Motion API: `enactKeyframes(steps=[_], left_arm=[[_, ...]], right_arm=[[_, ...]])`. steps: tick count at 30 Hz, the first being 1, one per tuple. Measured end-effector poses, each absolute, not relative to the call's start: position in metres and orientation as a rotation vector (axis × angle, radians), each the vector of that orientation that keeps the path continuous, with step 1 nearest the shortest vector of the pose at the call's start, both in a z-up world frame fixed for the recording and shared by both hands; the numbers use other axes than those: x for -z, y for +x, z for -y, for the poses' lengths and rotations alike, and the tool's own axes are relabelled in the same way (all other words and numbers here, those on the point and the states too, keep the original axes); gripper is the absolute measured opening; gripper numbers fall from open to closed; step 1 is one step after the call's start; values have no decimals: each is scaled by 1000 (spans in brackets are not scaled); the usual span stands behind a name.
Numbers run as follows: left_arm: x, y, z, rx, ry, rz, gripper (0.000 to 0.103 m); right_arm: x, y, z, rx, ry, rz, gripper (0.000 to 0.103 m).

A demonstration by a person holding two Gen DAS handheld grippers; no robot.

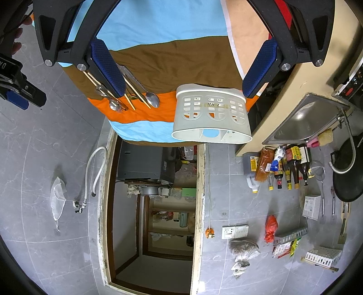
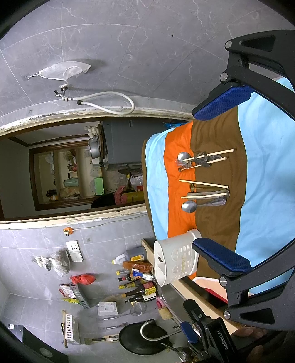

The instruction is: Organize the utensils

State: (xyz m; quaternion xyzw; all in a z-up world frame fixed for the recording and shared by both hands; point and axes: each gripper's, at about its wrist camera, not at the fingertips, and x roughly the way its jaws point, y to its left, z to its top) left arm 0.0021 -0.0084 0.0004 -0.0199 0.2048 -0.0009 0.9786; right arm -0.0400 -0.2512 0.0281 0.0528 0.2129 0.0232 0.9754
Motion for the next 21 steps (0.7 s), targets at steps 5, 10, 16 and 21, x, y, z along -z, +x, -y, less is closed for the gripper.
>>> enactKeyframes(steps=[5,10,16,21], left_arm=[[0,2,8,1,-41,-413,103],[0,2,8,1,-42,-413,103],[2,3,6,3,-44,-415,103],[2,3,5,2,-45,-415,103]], right_arm=[[-29,-40,247,-46,107,-430,102],[-27,-38,253,-45,106,-431,102],[-24,-37,257,-44,106,-434,102],[-25,-37,256,-44,106,-434,102]])
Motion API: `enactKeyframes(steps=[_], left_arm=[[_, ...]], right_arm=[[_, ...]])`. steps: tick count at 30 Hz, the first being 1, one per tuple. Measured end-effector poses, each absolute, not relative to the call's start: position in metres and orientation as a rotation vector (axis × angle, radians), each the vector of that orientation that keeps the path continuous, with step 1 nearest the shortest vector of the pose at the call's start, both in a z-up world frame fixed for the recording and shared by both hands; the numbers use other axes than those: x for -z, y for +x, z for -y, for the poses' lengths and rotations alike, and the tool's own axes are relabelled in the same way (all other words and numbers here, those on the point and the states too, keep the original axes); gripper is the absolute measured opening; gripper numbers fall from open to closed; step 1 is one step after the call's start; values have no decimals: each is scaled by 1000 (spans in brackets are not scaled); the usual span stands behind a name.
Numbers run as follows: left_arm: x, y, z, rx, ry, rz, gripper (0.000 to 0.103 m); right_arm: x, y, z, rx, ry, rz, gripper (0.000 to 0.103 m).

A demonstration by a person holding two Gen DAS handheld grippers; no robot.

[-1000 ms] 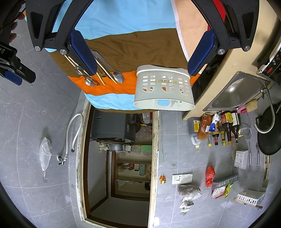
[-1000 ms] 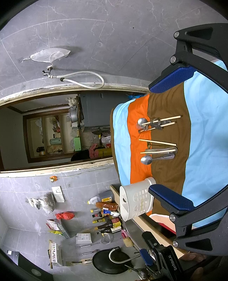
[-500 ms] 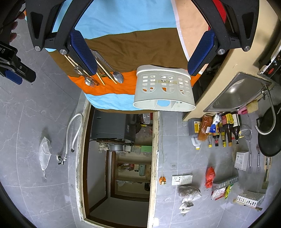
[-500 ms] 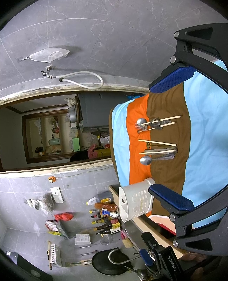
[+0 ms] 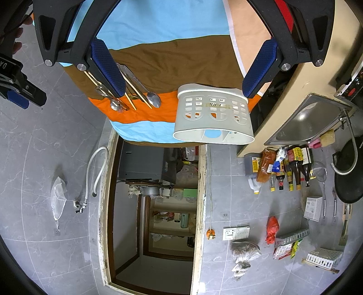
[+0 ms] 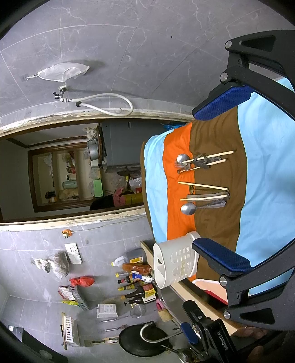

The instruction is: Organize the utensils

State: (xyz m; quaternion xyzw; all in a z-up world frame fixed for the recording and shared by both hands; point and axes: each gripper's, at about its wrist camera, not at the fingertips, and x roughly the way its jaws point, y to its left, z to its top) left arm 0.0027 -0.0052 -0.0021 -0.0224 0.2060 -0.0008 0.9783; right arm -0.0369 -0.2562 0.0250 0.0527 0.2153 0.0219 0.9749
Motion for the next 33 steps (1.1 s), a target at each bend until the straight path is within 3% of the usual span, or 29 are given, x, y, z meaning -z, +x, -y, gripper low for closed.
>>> enactKeyframes(steps=[33], left_arm=[[2,3,17,14,-40,-419,103]], right_arm=[[-21,-36,269,-45,111,-441,102]])
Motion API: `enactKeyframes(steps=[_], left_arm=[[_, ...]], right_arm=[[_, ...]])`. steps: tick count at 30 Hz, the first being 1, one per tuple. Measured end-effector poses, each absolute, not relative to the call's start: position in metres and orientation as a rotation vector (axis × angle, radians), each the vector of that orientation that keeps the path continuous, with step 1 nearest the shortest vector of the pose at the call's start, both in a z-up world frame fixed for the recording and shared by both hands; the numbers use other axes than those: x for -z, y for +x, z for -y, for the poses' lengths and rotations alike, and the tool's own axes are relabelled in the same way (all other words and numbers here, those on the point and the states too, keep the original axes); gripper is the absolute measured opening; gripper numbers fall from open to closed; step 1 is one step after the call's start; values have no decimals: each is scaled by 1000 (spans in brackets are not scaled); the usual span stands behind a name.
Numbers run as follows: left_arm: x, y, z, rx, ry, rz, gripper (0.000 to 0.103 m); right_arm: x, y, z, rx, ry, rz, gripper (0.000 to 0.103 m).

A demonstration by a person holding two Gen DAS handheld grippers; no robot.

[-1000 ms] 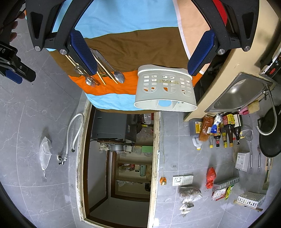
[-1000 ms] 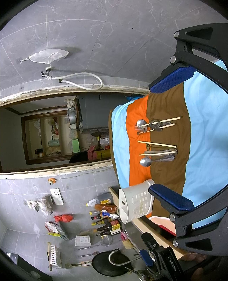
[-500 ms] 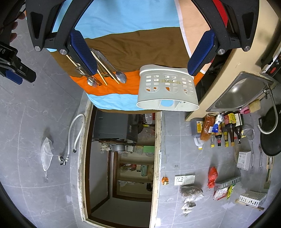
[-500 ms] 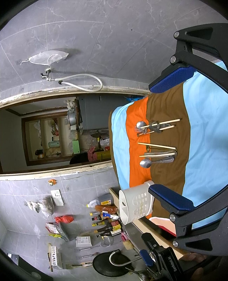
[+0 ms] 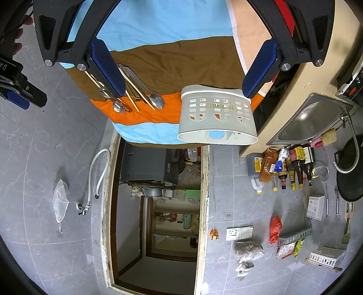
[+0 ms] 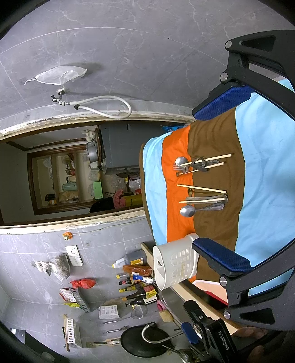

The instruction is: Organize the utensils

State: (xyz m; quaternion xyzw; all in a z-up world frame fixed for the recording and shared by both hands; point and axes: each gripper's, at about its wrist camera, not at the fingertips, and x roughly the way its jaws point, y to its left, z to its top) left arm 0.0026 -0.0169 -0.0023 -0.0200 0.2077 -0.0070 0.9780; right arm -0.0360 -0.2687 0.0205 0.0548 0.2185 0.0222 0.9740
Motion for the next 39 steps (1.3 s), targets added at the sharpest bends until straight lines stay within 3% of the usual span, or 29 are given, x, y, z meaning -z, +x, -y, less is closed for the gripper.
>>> enactKeyframes(steps=[28,39], left_arm=[[-7,28,35,83,-67,-448,103],[-1,92,63,14,-76,-516,103]], right_arm=[[-23,-27,298,-36,91,-458,102],[-37,45,324,-108,110,-483,102]])
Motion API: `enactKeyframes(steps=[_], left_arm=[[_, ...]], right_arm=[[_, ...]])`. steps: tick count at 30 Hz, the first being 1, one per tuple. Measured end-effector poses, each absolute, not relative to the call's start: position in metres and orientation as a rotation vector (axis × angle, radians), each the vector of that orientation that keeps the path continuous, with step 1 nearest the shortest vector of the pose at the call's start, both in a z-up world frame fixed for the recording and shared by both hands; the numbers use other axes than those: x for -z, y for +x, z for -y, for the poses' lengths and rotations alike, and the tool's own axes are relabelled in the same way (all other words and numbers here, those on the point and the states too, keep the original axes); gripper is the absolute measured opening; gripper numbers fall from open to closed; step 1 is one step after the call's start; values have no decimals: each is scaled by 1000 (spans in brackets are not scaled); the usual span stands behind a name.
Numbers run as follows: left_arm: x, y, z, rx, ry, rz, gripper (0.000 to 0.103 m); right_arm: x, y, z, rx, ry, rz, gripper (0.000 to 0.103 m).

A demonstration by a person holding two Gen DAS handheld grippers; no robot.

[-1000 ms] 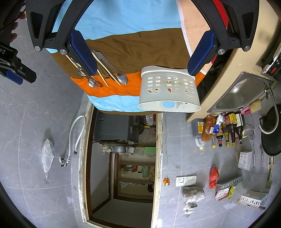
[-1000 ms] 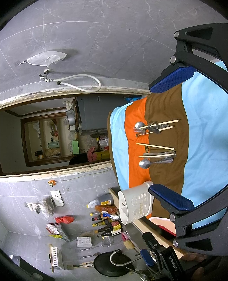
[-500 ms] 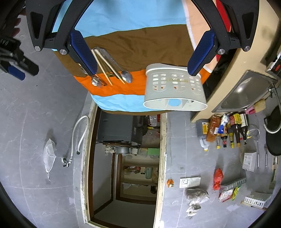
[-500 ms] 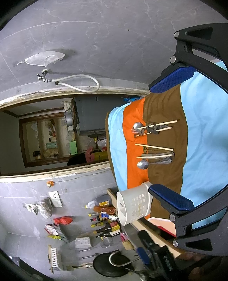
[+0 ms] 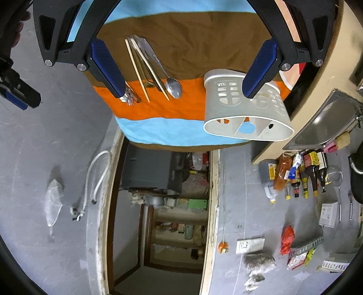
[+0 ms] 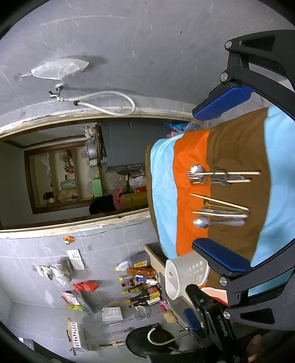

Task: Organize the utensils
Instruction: 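Lower the right tool onto the fork and spoon and close on them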

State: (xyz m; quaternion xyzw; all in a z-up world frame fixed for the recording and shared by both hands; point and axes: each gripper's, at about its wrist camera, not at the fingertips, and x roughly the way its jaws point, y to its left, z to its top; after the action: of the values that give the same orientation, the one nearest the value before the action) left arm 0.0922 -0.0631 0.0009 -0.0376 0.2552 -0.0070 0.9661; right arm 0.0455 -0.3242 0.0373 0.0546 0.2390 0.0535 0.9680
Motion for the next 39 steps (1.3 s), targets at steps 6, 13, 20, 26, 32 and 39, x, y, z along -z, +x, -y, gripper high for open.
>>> enactKeyframes(steps=[6,13,20,26,32,39], left_arm=[[29,140,76,26,-128,-649,99],[73,185,85,23,-210,-780,62],[99,220,86,-7,-232,-842,32],[111,241,86,-19,-226,-871,23],[123,259,88,-14,-194,-911,23],[126,270,87,32,-215,-933,23]], right_arm=[[-16,108,348,-200,145,-592,102],[28,170,349,-332,124,-715,81],[83,226,340,-455,117,-852,43],[118,260,333,-499,135,-924,37],[137,274,333,-530,161,-954,31],[146,287,333,-609,162,-989,23]])
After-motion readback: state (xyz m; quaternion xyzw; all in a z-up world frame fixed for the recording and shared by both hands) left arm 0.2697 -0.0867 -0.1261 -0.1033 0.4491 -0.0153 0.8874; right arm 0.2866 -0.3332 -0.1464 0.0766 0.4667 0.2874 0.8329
